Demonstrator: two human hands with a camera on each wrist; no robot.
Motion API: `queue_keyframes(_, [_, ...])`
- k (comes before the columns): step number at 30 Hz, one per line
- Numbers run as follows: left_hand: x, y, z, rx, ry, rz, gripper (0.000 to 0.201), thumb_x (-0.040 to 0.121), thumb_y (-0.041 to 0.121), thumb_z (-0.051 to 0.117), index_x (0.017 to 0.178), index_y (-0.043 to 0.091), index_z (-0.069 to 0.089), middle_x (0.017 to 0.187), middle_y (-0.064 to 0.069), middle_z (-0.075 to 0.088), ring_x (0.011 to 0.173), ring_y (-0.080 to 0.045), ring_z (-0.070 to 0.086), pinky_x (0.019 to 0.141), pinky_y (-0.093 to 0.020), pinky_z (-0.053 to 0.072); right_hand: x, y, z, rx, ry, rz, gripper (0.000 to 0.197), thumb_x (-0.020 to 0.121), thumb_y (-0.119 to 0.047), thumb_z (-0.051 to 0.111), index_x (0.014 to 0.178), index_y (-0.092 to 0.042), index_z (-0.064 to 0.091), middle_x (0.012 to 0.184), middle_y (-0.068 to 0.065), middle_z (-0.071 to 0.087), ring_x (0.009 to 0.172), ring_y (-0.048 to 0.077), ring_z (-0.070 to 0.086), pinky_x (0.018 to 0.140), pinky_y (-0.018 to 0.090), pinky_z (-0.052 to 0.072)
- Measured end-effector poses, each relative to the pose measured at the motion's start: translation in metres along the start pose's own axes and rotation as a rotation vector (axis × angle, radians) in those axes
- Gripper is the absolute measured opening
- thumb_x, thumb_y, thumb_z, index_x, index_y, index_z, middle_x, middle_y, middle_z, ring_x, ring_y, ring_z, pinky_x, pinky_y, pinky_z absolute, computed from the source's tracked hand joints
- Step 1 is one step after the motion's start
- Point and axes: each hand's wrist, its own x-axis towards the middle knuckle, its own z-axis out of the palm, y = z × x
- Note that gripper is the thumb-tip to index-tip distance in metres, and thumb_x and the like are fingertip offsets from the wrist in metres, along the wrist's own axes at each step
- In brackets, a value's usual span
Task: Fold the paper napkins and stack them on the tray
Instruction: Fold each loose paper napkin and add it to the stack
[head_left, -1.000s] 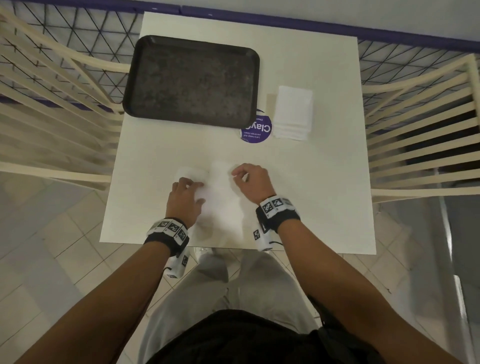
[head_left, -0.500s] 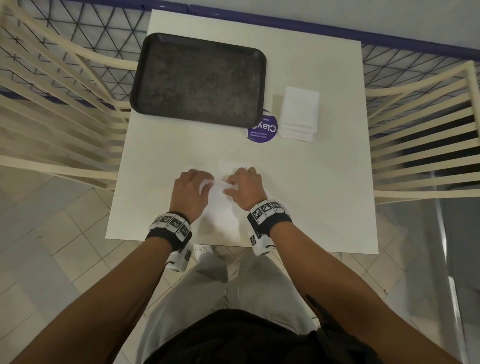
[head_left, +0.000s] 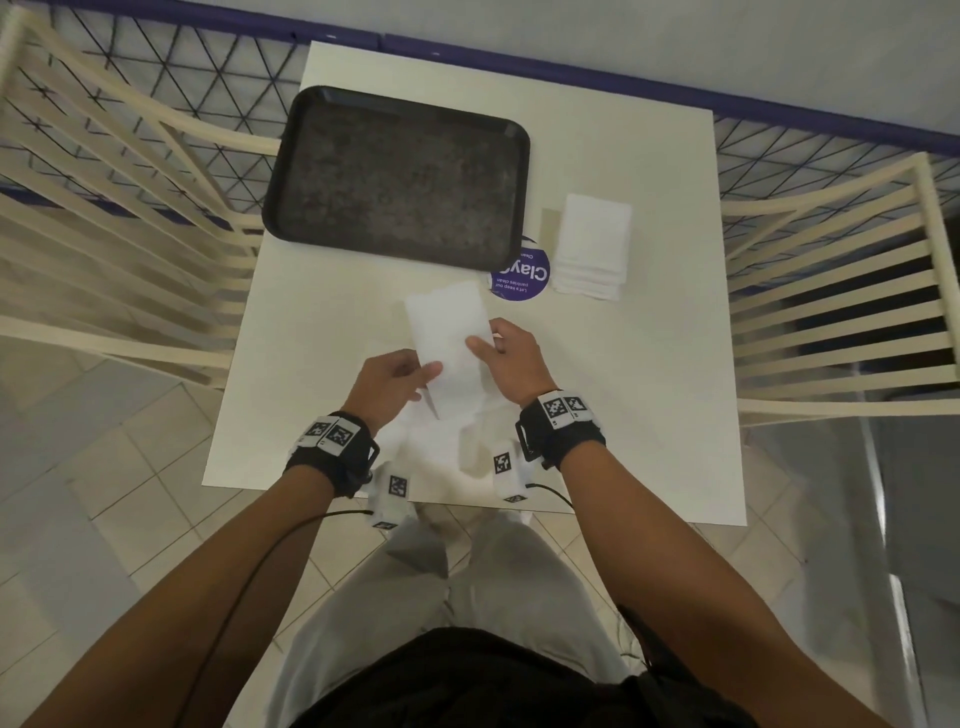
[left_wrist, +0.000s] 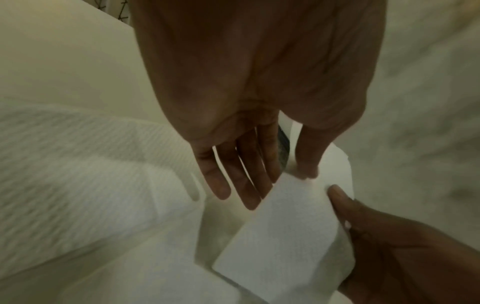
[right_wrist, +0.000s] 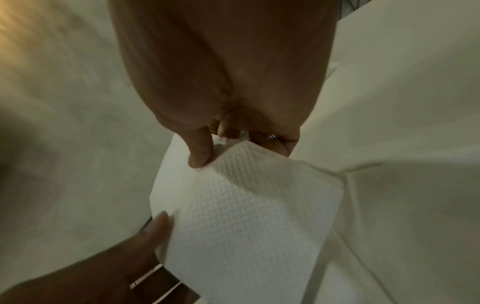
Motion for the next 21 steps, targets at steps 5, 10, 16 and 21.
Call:
queue_keyframes(5, [0.004, -0.001, -0.002, -0.072, 0.042, 0.013, 0.013, 0.093, 0.007, 0.073, 0.081, 0.011, 0.070, 0.080, -0.002, 0.072, 0.080, -0.022, 0.068, 0.088, -0.054, 0.060, -0.002, 0.001, -0.001, 0.101, 0.013, 0.057, 0.034, 0.088, -0.050, 0.064, 0.097, -0.017, 0.061, 0.099, 0.013, 0.070, 0.093, 0.030, 0.065, 0.088, 0.045, 0.053])
queue_keyframes(10, [0.007, -0.003, -0.008, -0.127, 0.085, 0.019, 0.009, 0.096, 0.006, 0.069, 0.095, 0.012, 0.074, 0.092, -0.008, 0.076, 0.086, -0.024, 0.071, 0.089, -0.053, 0.061, -0.006, -0.002, -0.006, 0.205, -0.044, 0.058, 0.014, 0.091, -0.013, 0.069, 0.103, -0.016, 0.062, 0.066, -0.010, 0.069, 0.065, 0.012, 0.065, 0.067, 0.027, 0.051])
queue_keyframes(16, [0.008, 0.001, -0.013, -0.224, 0.125, -0.024, 0.014, 0.093, 0.005, 0.070, 0.100, 0.016, 0.075, 0.084, -0.008, 0.076, 0.074, -0.023, 0.070, 0.077, -0.042, 0.060, -0.008, -0.006, -0.011, 0.252, -0.055, 0.028, 0.012, 0.091, -0.006, 0.068, 0.101, -0.008, 0.063, 0.056, -0.012, 0.064, 0.055, 0.013, 0.056, 0.061, 0.020, 0.049])
queue_keyframes(21, [0.005, 0.006, -0.014, -0.259, 0.109, -0.002, 0.022, 0.091, -0.004, 0.064, 0.088, 0.014, 0.076, 0.081, -0.010, 0.073, 0.073, -0.024, 0.067, 0.076, -0.040, 0.060, -0.009, -0.002, -0.012, 0.331, -0.061, -0.006, 0.022, 0.089, 0.007, 0.059, 0.087, -0.013, 0.069, 0.068, 0.003, 0.062, 0.061, 0.016, 0.053, 0.055, 0.023, 0.040])
